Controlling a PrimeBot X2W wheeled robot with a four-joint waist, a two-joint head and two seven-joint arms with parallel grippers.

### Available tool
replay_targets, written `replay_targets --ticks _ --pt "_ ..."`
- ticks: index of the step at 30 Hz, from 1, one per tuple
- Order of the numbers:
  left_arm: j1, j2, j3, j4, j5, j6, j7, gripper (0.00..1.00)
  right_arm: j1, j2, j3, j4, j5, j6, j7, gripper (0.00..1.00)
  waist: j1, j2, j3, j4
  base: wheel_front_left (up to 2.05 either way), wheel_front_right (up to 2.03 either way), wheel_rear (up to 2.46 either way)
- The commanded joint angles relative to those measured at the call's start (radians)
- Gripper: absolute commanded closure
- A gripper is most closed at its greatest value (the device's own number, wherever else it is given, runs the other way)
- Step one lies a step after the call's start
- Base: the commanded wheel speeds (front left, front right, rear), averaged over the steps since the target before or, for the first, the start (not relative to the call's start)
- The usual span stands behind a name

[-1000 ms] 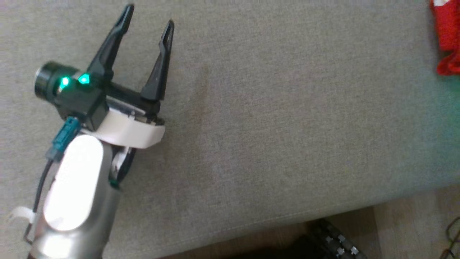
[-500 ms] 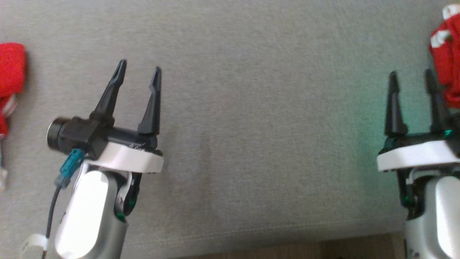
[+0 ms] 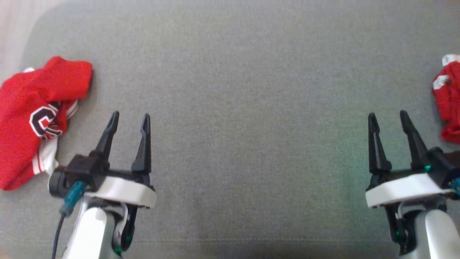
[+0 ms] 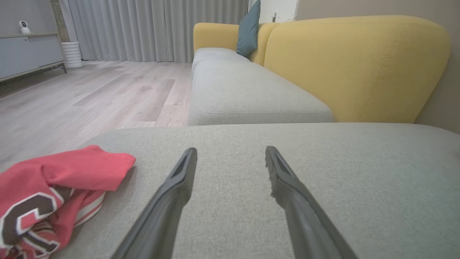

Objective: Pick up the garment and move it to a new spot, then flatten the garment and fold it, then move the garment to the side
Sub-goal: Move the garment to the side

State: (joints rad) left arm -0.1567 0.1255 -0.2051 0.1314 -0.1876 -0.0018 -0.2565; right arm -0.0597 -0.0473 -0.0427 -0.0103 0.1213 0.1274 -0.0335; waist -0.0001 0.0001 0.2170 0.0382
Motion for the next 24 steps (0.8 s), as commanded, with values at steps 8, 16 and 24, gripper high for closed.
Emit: replay_targets --ticks 8,16,24 --pt "0.04 0.024 0.031 -0.002 0.006 0.011 -0.005 0.0 0.075 -0.003 0.018 -0.062 0.028 0.003 0.028 0.0 0.0001 -0.0001 -0.114 -0.011 0.0 0.0 0.0" --pt "0.076 0.03 0.016 0.018 0.006 0.018 0.009 0.0 0.13 -0.003 0.021 -0.075 0.043 0.003 0.045 0.0 0.0001 -0.0001 -0.179 -0.023 0.0 0.0 0.0" --pt "0.093 0.035 0.01 0.014 0.005 0.03 0.016 0.0 0.143 -0.003 0.028 -0.091 0.042 0.003 0.058 0.0 0.0001 -0.0001 -0.198 -0.03 0.0 0.0 0.0"
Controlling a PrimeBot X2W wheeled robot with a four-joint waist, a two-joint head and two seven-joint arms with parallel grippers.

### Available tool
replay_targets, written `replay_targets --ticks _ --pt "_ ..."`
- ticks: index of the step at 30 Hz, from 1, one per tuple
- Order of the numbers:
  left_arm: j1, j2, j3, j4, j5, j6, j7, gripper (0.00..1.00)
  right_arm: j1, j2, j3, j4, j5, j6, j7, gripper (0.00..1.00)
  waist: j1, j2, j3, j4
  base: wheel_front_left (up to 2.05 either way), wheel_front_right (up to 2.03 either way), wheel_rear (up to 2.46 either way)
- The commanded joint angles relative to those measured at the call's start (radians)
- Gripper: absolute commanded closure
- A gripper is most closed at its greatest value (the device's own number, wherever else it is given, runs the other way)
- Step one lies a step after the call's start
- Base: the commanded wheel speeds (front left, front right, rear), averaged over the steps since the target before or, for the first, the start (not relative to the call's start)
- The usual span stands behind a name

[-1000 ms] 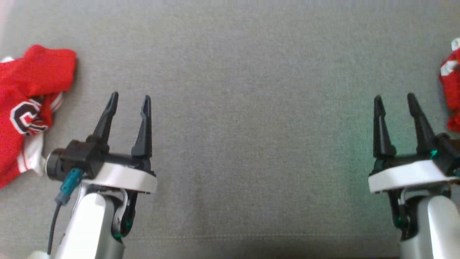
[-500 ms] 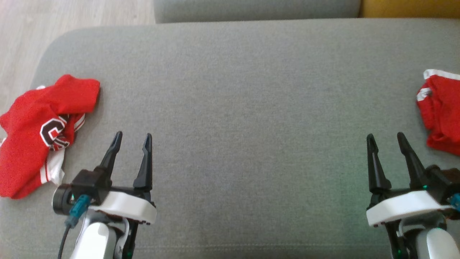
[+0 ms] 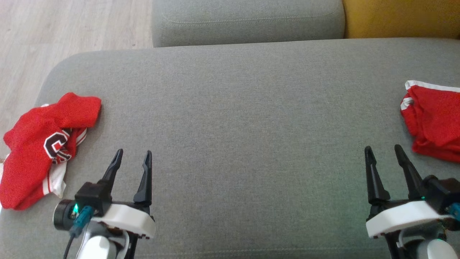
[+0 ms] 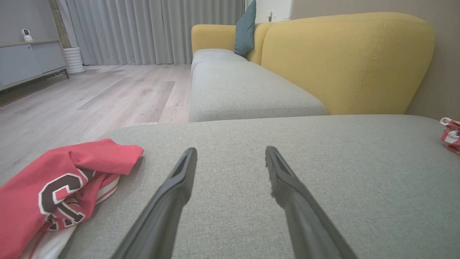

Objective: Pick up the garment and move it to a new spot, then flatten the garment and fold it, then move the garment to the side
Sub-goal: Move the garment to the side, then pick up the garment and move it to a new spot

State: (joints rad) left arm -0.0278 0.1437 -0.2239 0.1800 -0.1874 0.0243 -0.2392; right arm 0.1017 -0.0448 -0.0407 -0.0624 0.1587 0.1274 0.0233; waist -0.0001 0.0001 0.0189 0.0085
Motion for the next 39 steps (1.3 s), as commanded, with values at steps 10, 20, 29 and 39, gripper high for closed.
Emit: replay_targets --ticks 10,20,29,39 --pt "-0.041 0.019 0.022 -0.036 0.002 0.014 0.0 0.0 -0.022 -0.005 0.032 -0.047 -0.004 0.003 0.013 0.0 0.0001 -0.0001 -0.001 0.003 0.0 0.0 0.0" --pt "-0.066 0.026 0.021 -0.042 0.002 0.028 -0.002 0.0 -0.018 -0.005 0.012 -0.062 -0.005 0.003 0.014 0.0 0.0001 -0.0001 0.015 0.045 0.0 0.0 0.0" --pt "-0.121 0.028 0.027 -0.043 -0.002 0.029 -0.012 0.0 -0.035 -0.005 0.019 -0.103 -0.02 0.003 0.034 0.0 0.0001 -0.0001 0.042 0.176 0.0 0.0 0.0" --pt "-0.141 0.03 0.05 -0.035 -0.012 0.033 -0.02 0.0 -0.06 -0.005 0.043 -0.133 -0.026 0.003 0.056 0.0 0.0001 -0.0001 0.049 0.32 0.0 0.0 0.0"
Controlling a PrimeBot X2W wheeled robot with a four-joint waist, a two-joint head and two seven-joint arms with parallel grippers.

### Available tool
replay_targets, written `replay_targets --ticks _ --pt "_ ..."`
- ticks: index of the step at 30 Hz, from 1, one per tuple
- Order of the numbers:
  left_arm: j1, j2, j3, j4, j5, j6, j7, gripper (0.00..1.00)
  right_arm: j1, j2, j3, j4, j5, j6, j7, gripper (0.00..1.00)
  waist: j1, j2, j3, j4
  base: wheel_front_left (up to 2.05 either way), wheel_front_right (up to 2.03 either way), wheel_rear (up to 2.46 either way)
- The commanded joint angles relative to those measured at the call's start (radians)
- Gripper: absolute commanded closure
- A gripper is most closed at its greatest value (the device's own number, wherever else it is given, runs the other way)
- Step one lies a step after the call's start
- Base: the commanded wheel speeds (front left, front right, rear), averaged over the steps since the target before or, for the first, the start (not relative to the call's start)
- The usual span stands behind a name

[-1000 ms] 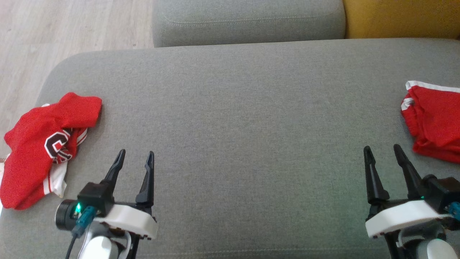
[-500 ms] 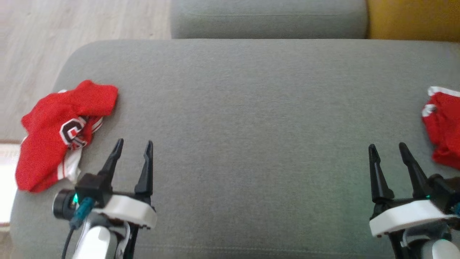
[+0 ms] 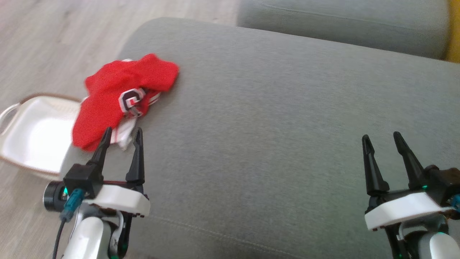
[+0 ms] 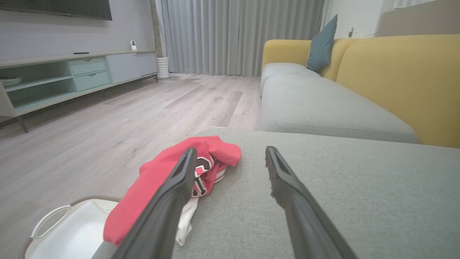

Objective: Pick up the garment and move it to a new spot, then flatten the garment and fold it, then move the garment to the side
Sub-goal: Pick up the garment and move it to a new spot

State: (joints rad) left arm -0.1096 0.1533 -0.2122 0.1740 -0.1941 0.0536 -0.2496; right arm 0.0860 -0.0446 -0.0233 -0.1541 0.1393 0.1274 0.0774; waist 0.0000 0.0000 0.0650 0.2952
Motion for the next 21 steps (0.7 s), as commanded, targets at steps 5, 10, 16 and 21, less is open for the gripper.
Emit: replay_targets --ticks 5,10,16,21 --pt "-0.054 0.025 0.051 -0.036 -0.002 0.004 -0.012 0.0 -0.053 -0.006 0.03 -0.047 -0.012 0.003 0.011 0.0 0.0 0.0 0.007 0.078 0.0 0.0 0.0" --pt "-0.05 0.022 0.066 -0.056 0.001 0.002 -0.012 0.0 -0.057 -0.006 0.031 -0.052 -0.02 0.003 0.017 0.0 0.0 0.0 0.018 0.098 0.0 0.0 0.0" --pt "-0.064 0.015 0.093 -0.069 0.005 -0.003 -0.012 0.0 -0.077 -0.006 0.038 -0.062 -0.021 0.003 0.027 0.0 0.0 0.0 0.068 0.089 0.0 0.0 0.0" --pt "-0.13 0.005 0.121 -0.059 -0.001 -0.023 -0.012 0.0 -0.106 -0.006 0.037 -0.094 -0.047 0.003 0.055 0.0 0.0 0.0 0.16 0.07 0.0 0.0 0.0"
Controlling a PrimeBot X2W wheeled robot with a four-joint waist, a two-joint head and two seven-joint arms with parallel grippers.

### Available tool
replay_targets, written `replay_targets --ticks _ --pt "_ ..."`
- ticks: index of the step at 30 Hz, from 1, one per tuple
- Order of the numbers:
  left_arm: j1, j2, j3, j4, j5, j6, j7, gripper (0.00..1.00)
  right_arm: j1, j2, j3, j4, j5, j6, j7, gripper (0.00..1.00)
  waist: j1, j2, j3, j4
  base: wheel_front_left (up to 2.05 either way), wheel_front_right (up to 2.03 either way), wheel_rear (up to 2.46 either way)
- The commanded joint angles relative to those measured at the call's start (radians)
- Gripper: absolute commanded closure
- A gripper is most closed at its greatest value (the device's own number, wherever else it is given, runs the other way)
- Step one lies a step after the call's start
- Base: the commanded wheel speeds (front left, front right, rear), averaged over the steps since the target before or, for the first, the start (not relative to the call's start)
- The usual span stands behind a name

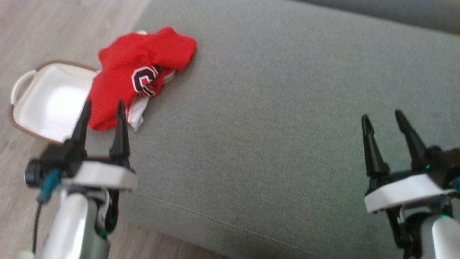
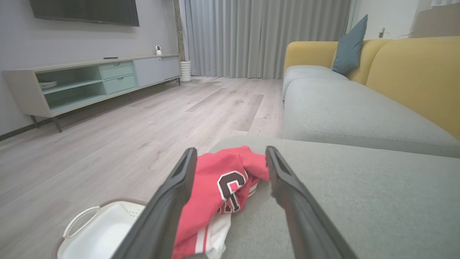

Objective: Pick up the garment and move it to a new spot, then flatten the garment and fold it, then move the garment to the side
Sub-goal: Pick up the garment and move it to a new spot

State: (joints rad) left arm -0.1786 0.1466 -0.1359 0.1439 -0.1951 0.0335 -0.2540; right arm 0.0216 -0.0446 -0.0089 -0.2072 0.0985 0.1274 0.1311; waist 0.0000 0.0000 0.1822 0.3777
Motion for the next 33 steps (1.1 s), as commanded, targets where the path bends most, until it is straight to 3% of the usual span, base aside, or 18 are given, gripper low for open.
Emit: replay_targets --ticks 1,6,11,20,24,25,26,30,33 --pt "-0.081 0.01 0.052 -0.018 -0.005 -0.01 -0.008 0.0 -0.049 -0.006 0.023 -0.051 -0.013 0.003 0.009 0.0 0.0 0.0 0.067 -0.016 0.0 0.0 0.0" --pt "-0.215 0.0 0.084 0.095 -0.025 -0.05 -0.008 0.0 -0.095 -0.009 0.029 -0.101 -0.057 0.003 0.051 0.0 0.0 0.0 0.192 -0.033 0.0 0.0 0.0" --pt "-0.382 0.011 0.119 0.317 -0.046 -0.087 -0.008 0.0 -0.142 -0.024 0.038 -0.142 -0.082 0.003 0.084 0.0 0.0 0.0 0.297 -0.043 0.0 0.0 0.0" --pt "-0.626 0.072 0.119 0.807 -0.094 -0.147 0.031 0.0 -0.18 -0.029 0.056 -0.141 -0.087 0.003 0.091 0.0 0.0 0.0 0.344 -0.067 0.0 0.0 0.0" --pt "-0.68 0.091 0.112 0.903 -0.111 -0.156 0.043 0.04 -0.184 -0.028 0.057 -0.135 -0.084 0.003 0.088 0.0 0.0 0.0 0.345 -0.077 0.0 0.0 0.0" --pt "-0.694 0.097 0.106 0.92 -0.111 -0.158 0.038 0.58 -0.185 -0.028 0.055 -0.132 -0.083 0.003 0.086 0.0 0.0 0.0 0.343 -0.08 0.0 0.0 0.0" --pt "-0.705 0.102 0.1 0.931 -0.111 -0.159 0.03 1.0 -0.184 -0.027 0.052 -0.13 -0.082 0.003 0.083 0.0 0.0 0.0 0.34 -0.082 0.0 0.0 0.0" --pt "-0.725 0.118 0.086 0.938 -0.099 -0.161 0.0 1.0 -0.175 -0.022 0.04 -0.116 -0.074 0.003 0.067 0.0 0.0 0.0 0.312 -0.086 0.0 0.0 0.0" --pt "-0.715 0.13 0.09 0.868 -0.083 -0.144 -0.007 1.0 -0.167 -0.018 0.037 -0.1 -0.065 0.003 0.05 0.0 0.0 0.0 0.273 -0.089 0.0 0.0 0.0"
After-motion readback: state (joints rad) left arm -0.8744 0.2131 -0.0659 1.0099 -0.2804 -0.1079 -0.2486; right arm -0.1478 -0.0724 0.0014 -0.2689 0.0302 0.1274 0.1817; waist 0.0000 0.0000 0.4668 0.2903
